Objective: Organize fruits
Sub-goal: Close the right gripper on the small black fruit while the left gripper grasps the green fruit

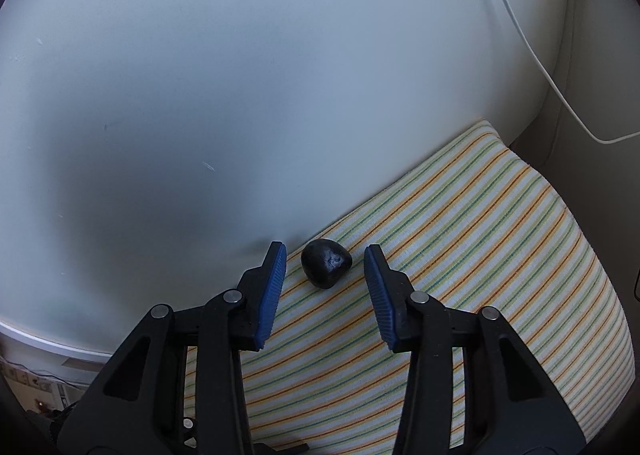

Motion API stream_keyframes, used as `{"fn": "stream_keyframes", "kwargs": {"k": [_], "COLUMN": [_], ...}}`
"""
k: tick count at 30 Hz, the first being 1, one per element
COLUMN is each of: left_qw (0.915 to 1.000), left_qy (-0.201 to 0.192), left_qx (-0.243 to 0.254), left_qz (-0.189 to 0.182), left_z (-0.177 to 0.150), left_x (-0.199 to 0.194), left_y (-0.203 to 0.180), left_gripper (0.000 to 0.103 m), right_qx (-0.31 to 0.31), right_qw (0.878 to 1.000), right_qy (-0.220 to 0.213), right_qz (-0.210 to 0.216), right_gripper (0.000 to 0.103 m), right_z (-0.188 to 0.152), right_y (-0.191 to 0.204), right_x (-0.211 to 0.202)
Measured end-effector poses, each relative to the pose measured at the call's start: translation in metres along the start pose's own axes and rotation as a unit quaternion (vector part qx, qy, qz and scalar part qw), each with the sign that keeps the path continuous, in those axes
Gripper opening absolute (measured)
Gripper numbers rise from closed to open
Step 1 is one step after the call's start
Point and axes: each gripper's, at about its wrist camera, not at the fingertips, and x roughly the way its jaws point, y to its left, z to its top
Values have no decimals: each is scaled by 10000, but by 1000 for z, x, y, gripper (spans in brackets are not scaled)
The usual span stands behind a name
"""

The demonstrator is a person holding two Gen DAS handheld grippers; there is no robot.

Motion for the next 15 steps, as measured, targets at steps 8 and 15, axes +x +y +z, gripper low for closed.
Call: {"fn": "stream_keyframes", "kwargs": {"k": [8, 15], "left_qw": [9999, 10000], "left_qy": [93, 55], "left_qx": [56, 15], "left_qz": [17, -51], "left_z": [9, 14], "left_x": [16, 21], "left_y": [-5, -7], "left_gripper": [40, 29], "right_qx": [-164, -126], "right_qw": [9997, 9998], "right_qy": [103, 39], "right_qz": [-137, -114], "right_gripper": [27, 26], "right_z": [2, 1], "right_y": [13, 16], "right_x": [15, 11]}}
